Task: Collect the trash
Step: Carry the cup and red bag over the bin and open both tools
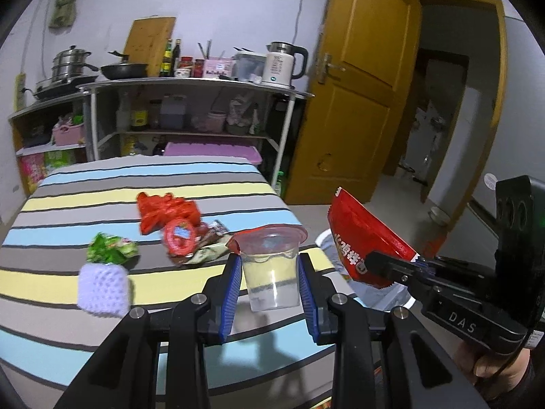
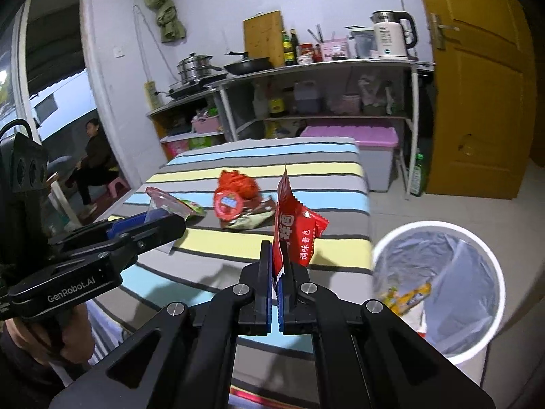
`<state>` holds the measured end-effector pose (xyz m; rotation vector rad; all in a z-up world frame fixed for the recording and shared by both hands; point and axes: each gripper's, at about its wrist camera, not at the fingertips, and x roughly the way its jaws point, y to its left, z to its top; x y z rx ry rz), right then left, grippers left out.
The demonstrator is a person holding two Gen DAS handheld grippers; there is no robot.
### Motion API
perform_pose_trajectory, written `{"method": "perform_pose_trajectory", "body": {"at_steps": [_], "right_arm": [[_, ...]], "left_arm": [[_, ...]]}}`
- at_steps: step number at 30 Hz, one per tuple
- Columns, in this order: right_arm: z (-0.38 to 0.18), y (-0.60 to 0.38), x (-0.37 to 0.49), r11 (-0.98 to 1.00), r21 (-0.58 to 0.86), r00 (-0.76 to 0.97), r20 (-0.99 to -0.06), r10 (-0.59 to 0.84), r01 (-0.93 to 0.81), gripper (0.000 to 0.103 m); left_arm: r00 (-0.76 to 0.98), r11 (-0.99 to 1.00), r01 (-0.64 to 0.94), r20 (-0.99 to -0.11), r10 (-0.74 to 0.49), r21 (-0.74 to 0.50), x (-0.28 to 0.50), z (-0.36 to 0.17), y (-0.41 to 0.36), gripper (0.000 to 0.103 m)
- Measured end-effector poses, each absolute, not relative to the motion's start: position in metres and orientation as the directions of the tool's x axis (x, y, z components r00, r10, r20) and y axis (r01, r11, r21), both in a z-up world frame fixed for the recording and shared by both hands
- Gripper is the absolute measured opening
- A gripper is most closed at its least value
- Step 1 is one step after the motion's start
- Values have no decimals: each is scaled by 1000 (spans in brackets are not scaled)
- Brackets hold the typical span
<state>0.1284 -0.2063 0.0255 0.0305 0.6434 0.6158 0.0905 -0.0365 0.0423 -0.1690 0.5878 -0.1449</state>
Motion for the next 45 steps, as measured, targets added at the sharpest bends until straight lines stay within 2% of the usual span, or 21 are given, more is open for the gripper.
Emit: {"method": "perform_pose_trajectory", "body": {"at_steps": [19, 45], "right_arm": [[13, -273, 148, 894, 218, 690, -572, 443, -392, 2], [-22, -332, 179, 932, 261, 692, -625, 362, -252, 2]], "left_arm": [[779, 957, 227, -556, -290, -181, 141, 33, -108, 33], [680, 920, 332, -623, -386, -207, 200, -6, -176, 33]]}}
